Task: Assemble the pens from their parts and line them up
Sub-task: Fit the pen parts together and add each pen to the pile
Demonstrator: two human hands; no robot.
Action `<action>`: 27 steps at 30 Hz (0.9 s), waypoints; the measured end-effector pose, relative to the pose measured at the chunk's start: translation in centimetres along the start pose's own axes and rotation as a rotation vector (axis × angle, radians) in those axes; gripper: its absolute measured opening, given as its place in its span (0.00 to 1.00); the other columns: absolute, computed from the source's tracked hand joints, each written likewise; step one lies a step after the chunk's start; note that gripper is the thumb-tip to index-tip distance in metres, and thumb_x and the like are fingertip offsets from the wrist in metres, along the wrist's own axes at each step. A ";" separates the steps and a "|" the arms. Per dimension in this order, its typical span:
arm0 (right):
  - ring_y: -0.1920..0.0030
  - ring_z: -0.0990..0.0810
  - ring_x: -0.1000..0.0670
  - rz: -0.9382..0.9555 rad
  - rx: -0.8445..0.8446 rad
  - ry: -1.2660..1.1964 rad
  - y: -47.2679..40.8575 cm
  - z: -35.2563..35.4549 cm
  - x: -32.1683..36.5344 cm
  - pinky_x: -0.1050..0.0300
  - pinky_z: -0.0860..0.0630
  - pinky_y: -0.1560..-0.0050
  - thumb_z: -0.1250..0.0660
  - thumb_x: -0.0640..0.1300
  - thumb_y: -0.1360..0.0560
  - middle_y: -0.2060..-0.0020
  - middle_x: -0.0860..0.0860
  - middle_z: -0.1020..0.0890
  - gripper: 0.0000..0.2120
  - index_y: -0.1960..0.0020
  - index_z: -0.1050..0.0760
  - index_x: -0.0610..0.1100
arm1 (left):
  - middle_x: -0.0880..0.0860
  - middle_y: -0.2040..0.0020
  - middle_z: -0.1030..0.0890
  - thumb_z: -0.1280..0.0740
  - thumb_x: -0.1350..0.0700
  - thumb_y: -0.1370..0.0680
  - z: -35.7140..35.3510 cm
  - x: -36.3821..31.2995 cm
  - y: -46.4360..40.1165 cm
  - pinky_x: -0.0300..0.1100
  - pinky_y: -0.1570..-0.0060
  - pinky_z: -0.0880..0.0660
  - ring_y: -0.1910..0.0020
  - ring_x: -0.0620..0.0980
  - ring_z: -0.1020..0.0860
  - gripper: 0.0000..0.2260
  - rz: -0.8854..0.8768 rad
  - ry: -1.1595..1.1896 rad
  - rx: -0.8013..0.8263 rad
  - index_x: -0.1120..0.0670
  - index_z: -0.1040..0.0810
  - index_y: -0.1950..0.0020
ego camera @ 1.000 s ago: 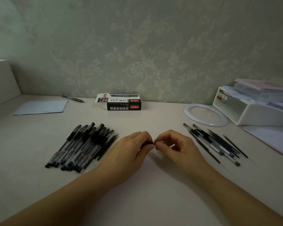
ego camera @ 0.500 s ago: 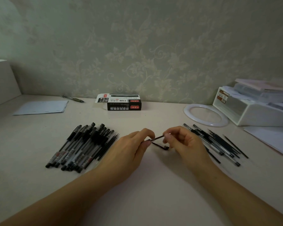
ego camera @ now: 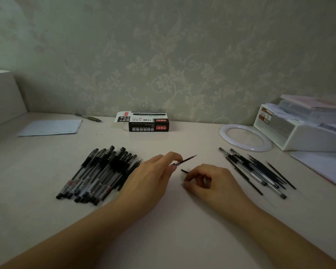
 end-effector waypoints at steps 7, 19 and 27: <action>0.66 0.20 0.61 -0.161 -0.158 -0.447 -0.2 0.8 0.9 0.70 0.27 0.61 0.27 0.49 0.27 0.64 0.55 0.15 0.02 0.55 0.16 0.53 | 0.41 0.62 0.26 0.42 0.52 0.18 0.2 -0.6 -0.1 0.45 0.62 0.27 0.62 0.45 0.25 0.09 -0.038 0.095 -0.051 0.44 0.27 0.40; 0.65 0.21 0.55 -0.302 -0.576 -0.911 -0.9 3.8 -1.5 0.64 0.22 0.63 0.39 0.44 0.18 0.62 0.50 0.16 0.10 0.55 0.23 0.44 | 0.38 0.58 0.27 0.45 0.42 0.20 0.2 -0.5 0.0 0.39 0.67 0.29 0.66 0.38 0.28 0.12 0.035 -0.114 -0.027 0.42 0.34 0.38; 0.65 0.21 0.57 -0.236 -0.383 0.147 -0.8 5.1 -4.9 0.58 0.26 0.63 0.29 0.50 0.25 0.69 0.57 0.19 0.07 0.59 0.19 0.48 | 0.45 0.55 0.31 0.40 0.47 0.20 2.8 0.6 -0.1 0.43 0.67 0.26 0.60 0.48 0.24 0.07 0.341 -0.575 -0.003 0.49 0.27 0.48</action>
Point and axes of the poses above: each hand's wrist, its own y-axis away from the middle knuckle, its own z-axis out of the back of the hand, x = y × z, the point moved 2 cm from there along -y, towards the middle knuckle
